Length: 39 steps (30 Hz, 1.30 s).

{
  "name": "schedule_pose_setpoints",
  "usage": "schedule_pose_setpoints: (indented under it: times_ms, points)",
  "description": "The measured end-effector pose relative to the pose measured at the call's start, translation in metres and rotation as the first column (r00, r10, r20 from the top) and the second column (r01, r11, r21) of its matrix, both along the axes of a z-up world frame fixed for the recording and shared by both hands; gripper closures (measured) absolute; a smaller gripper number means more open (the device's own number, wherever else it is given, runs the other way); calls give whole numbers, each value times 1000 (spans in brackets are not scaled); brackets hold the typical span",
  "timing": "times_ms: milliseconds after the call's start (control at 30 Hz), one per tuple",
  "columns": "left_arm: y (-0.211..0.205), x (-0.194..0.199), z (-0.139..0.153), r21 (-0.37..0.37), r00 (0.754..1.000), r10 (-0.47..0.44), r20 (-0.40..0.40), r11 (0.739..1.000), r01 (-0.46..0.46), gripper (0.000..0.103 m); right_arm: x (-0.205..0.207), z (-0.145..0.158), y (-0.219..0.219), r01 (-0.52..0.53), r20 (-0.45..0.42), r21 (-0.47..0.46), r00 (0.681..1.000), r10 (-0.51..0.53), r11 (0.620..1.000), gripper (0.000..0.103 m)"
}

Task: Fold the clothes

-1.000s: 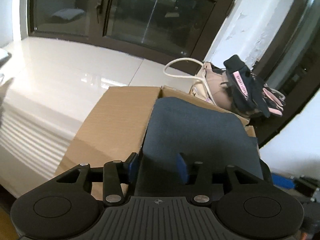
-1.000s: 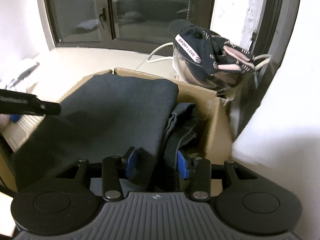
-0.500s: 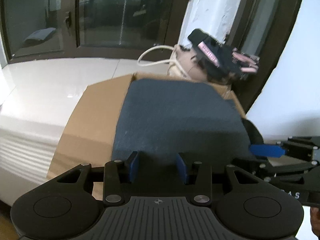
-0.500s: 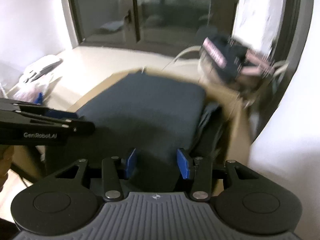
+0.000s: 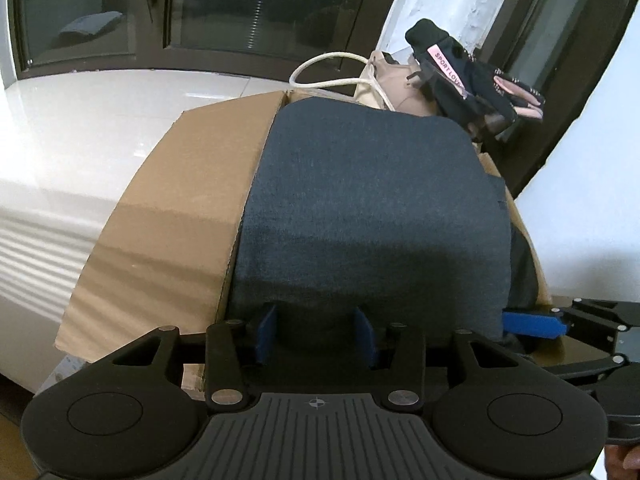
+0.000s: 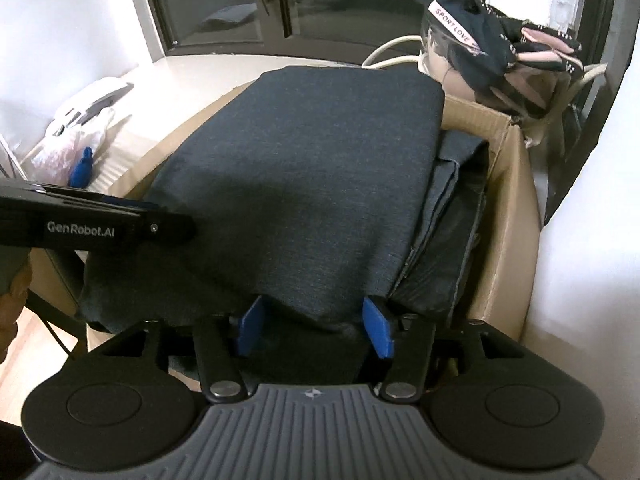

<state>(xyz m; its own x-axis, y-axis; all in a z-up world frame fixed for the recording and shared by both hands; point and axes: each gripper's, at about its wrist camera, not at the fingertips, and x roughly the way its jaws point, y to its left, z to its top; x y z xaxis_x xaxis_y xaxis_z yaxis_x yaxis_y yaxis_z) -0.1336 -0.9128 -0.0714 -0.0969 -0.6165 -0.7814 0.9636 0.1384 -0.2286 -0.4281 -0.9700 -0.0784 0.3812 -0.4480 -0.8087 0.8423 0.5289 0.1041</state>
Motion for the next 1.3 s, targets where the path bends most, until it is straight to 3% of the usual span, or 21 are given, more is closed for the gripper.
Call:
schedule_pose_setpoints:
  times_ms: [133, 267, 333, 433, 667, 933, 1300]
  points:
    - [6, -2, 12, -20, 1000, -12, -8, 1000, 11, 40, -2, 11, 5, 19, 0, -12, 1000, -19, 1000, 23]
    - [16, -9, 28, -34, 999, -30, 12, 999, 31, 27, -8, 24, 15, 51, 14, -15, 999, -51, 999, 21]
    - [23, -11, 39, -55, 999, -37, 10, 998, 38, 13, -10, 32, 21, 70, 27, -21, 997, -70, 997, 19]
    - [37, -16, 58, -101, 999, -54, 7, 993, 54, 5, -13, 49, 38, 96, 42, -49, 995, -94, 994, 17]
    - [83, -38, 100, -214, 990, -136, -31, 969, 126, 0, -23, 85, 96, 173, 57, -109, 984, -168, 979, 7]
    - [173, -33, 115, -237, 990, -143, 2, 962, 139, 0, -30, 116, 182, 237, 64, -159, 971, -229, 958, 1]
    - [297, -17, 125, -236, 991, -121, 55, 963, 131, 0, 0, 127, 302, 252, 49, -191, 968, -247, 949, 1]
